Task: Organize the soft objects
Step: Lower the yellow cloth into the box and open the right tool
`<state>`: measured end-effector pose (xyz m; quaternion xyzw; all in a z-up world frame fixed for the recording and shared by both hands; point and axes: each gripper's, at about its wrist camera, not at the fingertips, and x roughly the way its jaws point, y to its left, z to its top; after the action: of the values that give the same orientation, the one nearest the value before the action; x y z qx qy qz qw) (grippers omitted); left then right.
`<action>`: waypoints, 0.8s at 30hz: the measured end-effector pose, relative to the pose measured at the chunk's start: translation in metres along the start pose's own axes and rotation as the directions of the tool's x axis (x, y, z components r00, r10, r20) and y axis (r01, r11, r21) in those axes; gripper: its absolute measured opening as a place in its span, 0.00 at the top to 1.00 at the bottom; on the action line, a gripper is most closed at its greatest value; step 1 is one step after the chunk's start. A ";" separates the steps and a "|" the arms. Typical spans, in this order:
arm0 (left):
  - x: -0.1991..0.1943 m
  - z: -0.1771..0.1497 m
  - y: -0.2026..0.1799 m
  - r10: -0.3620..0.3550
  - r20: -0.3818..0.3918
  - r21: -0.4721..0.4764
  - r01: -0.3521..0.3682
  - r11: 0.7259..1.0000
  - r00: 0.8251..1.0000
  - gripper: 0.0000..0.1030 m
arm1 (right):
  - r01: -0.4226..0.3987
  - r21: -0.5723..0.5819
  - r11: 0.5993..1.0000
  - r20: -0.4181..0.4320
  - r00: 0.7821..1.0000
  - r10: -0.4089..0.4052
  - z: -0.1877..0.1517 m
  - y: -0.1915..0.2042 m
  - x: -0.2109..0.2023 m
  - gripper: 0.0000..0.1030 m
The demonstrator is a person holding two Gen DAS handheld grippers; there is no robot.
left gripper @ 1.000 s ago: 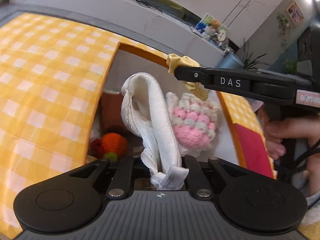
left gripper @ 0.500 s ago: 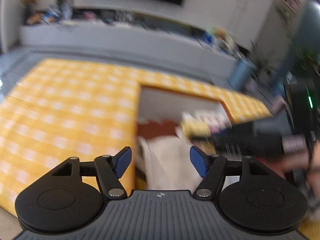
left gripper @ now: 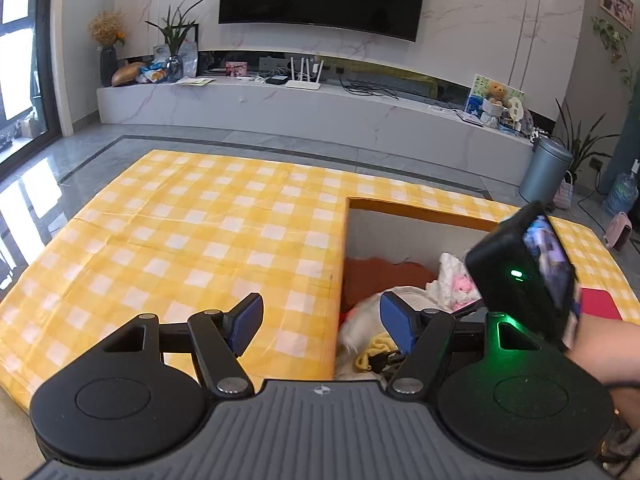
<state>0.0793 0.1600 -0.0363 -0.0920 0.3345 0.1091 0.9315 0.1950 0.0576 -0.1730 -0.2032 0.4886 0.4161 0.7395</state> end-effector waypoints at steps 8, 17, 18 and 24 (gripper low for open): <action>-0.009 -0.002 -0.005 0.011 0.050 0.023 -0.012 1.000 0.999 0.21 | 0.020 0.030 0.999 -0.005 1.000 -0.020 0.005 0.003 -0.004 0.89; -0.025 0.000 -0.028 0.029 0.164 0.124 -0.049 0.991 0.986 0.13 | 0.057 0.121 0.991 0.201 0.976 -0.080 -0.015 -0.002 -0.083 0.35; -0.028 0.001 -0.032 0.029 0.183 0.134 -0.054 0.989 0.983 0.12 | 0.054 0.144 0.988 0.236 0.968 -0.087 -0.019 -0.003 -0.095 0.32; -0.046 0.009 -0.059 0.014 0.285 0.143 -0.057 0.988 0.958 0.06 | 0.220 0.279 0.935 0.407 0.854 -0.323 -0.069 0.005 -0.165 0.15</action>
<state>0.0653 0.0992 0.0059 0.0009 0.2065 0.1126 0.9719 0.1239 -0.0569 -0.0553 -0.0854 0.3155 0.2848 0.9012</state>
